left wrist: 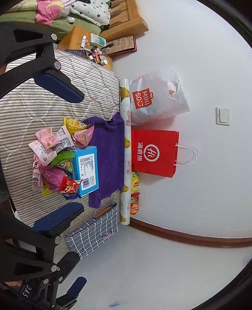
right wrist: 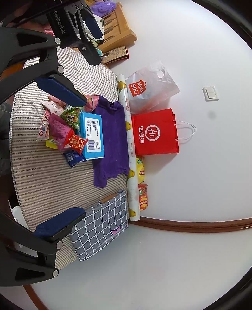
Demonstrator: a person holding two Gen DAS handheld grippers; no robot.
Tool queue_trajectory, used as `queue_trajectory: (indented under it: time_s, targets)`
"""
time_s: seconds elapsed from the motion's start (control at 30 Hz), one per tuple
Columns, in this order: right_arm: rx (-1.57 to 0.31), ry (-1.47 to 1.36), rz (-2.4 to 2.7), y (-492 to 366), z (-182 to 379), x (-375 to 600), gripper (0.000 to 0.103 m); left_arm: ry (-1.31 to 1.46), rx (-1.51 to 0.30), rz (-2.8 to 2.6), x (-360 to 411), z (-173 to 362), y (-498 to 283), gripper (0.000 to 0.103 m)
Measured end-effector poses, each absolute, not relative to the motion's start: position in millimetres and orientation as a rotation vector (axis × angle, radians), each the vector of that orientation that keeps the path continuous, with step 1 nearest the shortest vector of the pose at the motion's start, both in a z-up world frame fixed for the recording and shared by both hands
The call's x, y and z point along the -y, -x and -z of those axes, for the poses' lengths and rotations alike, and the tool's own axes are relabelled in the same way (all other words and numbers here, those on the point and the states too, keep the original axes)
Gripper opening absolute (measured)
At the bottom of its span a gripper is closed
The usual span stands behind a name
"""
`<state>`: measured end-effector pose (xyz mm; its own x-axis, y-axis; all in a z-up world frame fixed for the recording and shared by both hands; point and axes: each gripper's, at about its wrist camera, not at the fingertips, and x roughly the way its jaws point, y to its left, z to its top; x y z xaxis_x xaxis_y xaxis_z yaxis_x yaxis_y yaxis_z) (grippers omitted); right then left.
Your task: Organize snacks
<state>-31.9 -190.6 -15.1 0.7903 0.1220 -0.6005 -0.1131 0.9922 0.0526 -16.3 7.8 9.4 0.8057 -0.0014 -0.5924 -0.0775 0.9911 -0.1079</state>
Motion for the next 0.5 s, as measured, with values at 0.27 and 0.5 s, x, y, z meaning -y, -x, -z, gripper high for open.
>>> queue_trajectory:
  time_s: [0.27,0.5]
  targets:
    - [-0.648,-0.021,-0.131,32.3,16.8,190.5,0.102,0.126,-0.635,-0.039,-7.8,-8.7,17.3,0.103]
    - [-0.639,-0.03,-0.128,36.7,16.8,191.5,0.102,0.119,-0.635,-0.04,-5.2,-8.8,16.8,0.103]
